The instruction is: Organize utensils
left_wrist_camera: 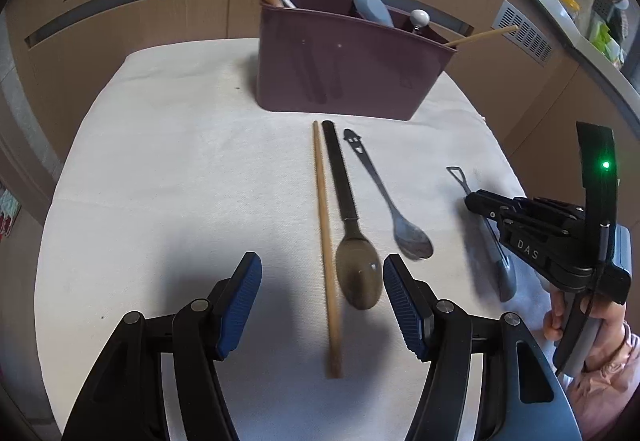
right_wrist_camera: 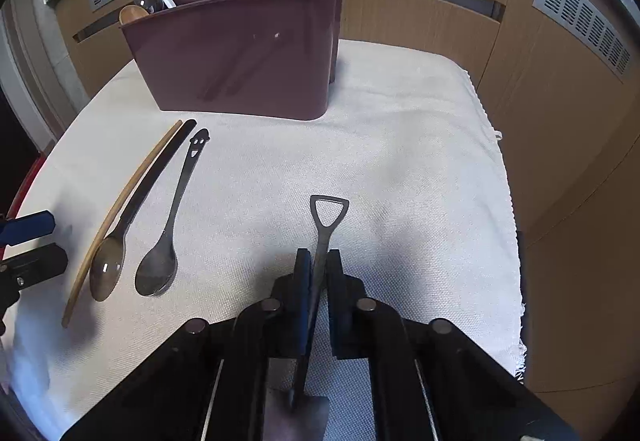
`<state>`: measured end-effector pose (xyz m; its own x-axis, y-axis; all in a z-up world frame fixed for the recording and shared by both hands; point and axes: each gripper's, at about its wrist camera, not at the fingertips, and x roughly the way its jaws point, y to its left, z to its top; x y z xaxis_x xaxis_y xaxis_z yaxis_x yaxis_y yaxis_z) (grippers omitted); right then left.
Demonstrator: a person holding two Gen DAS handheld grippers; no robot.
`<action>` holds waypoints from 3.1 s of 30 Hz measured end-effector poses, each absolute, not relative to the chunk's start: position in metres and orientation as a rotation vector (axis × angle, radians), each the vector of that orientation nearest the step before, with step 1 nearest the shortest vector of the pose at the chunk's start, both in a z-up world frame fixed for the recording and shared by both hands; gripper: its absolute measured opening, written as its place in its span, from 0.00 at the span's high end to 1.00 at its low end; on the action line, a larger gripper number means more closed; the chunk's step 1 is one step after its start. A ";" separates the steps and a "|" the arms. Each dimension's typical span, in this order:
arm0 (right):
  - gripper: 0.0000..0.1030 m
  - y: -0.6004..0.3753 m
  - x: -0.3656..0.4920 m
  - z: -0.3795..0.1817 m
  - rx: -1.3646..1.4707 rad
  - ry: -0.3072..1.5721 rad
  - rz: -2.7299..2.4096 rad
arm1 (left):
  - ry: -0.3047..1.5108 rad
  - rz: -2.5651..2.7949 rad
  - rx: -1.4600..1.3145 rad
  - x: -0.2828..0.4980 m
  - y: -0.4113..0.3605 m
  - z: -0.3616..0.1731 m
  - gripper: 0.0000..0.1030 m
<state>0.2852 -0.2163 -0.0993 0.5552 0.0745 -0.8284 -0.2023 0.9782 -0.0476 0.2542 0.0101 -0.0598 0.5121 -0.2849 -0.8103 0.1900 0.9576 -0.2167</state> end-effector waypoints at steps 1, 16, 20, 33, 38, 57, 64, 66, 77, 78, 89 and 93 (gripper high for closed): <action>0.94 -0.218 0.283 -0.099 -0.138 0.968 0.164 | 0.995 -0.299 -0.101 0.256 0.007 -0.058 0.38; 0.94 -0.245 0.251 -0.085 -0.040 0.916 0.209 | 1.257 -0.356 -0.006 0.364 -0.063 -0.067 0.64; 0.93 -0.249 0.248 -0.089 -0.023 0.919 0.221 | 1.291 -0.305 0.013 0.387 -0.071 -0.079 0.64; 0.92 -0.259 0.239 -0.093 -0.016 0.915 0.236 | 1.055 -0.376 0.080 0.293 -0.078 -0.062 0.59; 0.92 -0.261 0.240 -0.095 -0.011 0.914 0.240 | 0.886 -0.288 -0.026 0.250 -0.079 -0.069 0.54; 0.93 -0.254 0.227 -0.080 -0.029 0.891 0.243 | 0.728 -0.227 0.015 0.230 -0.041 -0.028 0.74; 0.90 -0.249 0.219 -0.077 -0.055 0.885 0.213 | 0.652 -0.218 -0.012 0.210 -0.003 0.006 0.90; 0.82 -0.251 0.219 -0.080 -0.060 0.900 0.196 | 0.643 -0.208 -0.018 0.209 0.004 0.009 0.90; 0.93 -0.235 0.245 -0.106 -0.157 1.011 0.148 | 0.755 -0.169 -0.119 0.218 0.043 -0.020 0.89; 0.93 -0.230 0.244 -0.106 -0.184 1.005 0.149 | 0.774 -0.161 -0.121 0.217 0.048 -0.025 0.89; 0.95 -0.233 0.216 -0.067 -0.064 0.919 0.244 | 0.869 -0.234 -0.089 0.183 0.028 -0.069 0.52; 0.95 -0.234 0.210 -0.058 -0.055 0.893 0.251 | 0.888 -0.188 0.059 0.187 0.002 -0.083 0.52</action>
<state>0.2100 -0.2336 -0.0581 0.5997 0.1932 -0.7766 -0.2387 0.9694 0.0568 0.1875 0.0024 -0.0834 0.6153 -0.1387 -0.7760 0.1877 0.9819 -0.0267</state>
